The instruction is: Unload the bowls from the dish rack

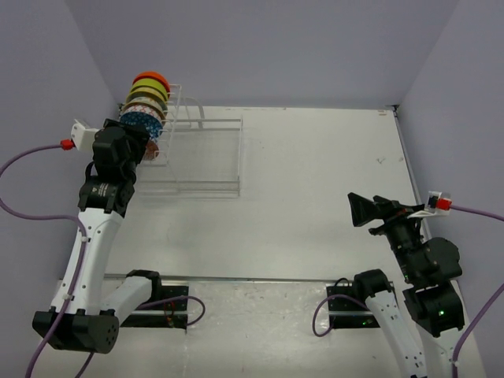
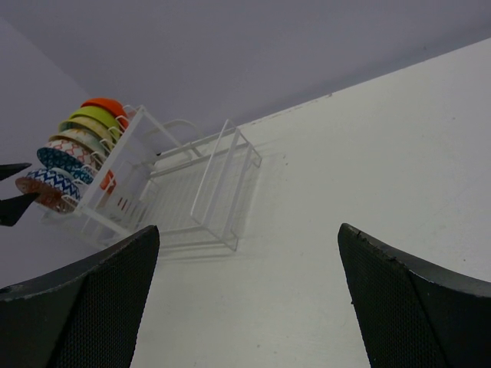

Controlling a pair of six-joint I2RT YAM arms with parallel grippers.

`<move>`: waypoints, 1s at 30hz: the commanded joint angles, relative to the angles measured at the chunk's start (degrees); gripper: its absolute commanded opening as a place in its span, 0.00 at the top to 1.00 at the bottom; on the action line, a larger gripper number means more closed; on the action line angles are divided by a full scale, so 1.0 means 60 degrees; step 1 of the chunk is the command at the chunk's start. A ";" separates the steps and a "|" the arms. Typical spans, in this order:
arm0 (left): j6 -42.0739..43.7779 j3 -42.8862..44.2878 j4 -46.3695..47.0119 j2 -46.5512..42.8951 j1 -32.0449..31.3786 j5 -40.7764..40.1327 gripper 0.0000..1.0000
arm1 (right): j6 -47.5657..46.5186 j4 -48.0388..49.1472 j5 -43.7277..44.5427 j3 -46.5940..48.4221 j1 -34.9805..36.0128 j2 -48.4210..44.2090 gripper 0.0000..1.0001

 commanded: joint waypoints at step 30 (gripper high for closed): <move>0.0224 -0.0922 0.1926 -0.0204 0.0770 0.0838 1.00 | -0.0291 0.0483 0.0017 0.0102 -0.0022 -0.0068 0.01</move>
